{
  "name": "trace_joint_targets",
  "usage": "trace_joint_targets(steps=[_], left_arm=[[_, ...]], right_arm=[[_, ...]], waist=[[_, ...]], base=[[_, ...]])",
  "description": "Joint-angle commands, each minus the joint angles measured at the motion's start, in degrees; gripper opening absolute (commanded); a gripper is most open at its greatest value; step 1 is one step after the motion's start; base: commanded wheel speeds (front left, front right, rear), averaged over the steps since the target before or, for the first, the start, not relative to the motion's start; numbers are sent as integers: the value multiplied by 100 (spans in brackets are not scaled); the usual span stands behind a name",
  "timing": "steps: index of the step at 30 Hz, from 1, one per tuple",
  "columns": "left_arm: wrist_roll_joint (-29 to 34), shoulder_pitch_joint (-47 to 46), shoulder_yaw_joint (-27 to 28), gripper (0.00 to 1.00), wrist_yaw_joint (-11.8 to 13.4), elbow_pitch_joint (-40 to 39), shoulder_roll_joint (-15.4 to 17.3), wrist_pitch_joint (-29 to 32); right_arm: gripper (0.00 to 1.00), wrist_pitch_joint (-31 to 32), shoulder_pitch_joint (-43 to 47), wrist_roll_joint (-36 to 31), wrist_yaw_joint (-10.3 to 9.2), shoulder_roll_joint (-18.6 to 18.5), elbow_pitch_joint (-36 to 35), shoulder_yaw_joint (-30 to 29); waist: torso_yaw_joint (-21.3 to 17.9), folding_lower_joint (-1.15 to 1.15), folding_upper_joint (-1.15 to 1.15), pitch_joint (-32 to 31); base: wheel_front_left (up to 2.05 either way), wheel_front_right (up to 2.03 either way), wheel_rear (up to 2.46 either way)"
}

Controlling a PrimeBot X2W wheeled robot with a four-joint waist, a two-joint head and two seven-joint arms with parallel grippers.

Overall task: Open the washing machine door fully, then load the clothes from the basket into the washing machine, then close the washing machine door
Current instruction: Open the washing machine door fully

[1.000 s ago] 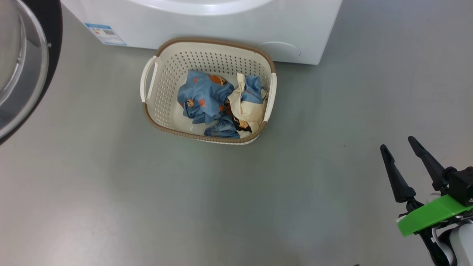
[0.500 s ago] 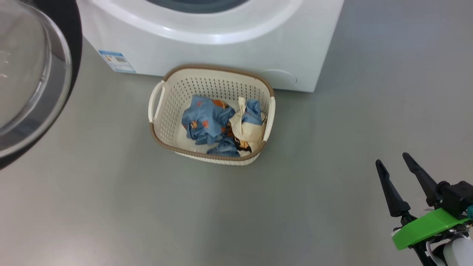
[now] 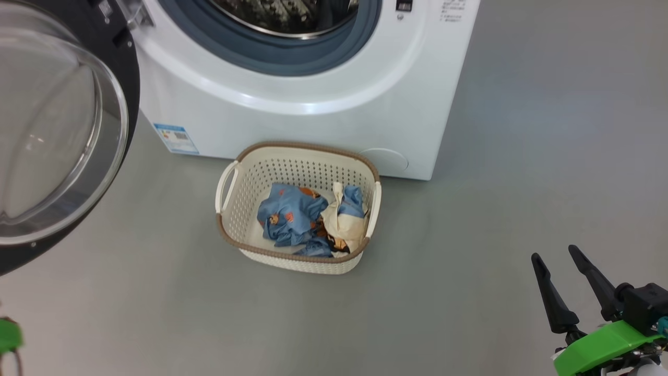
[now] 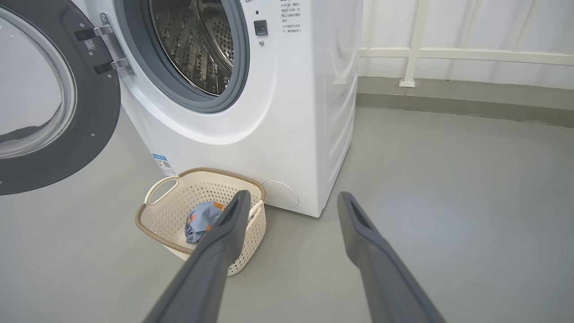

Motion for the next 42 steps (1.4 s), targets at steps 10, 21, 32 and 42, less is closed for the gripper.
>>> trace_joint_targets(steps=[10, 21, 32, 42], left_arm=[[-292, 866, -846, 100, -8, -923, 4, -32], [-612, 1222, -1751, 100, -8, -1177, -28, -32], [-728, 1247, -2052, 100, -9, -1181, -28, -32], [-857, 1270, -2088, 100, -9, -1152, -52, -32]], right_arm=[[100, -68, 170, 15, 9, -6, -171, 42], [100, -68, 209, 12, 9, 39, -230, 44], [100, -68, 256, 4, 9, 66, -283, -29], [100, -68, 311, 8, 9, 96, -318, -98]], waist=[[-301, 0, 0, -310], [-850, 0, 0, -424], [-1375, 0, 0, -470], [-1640, 0, 0, -485]], base=[[0, 0, 0], [0, 0, 0], [0, 0, 0], [0, 0, 0]])
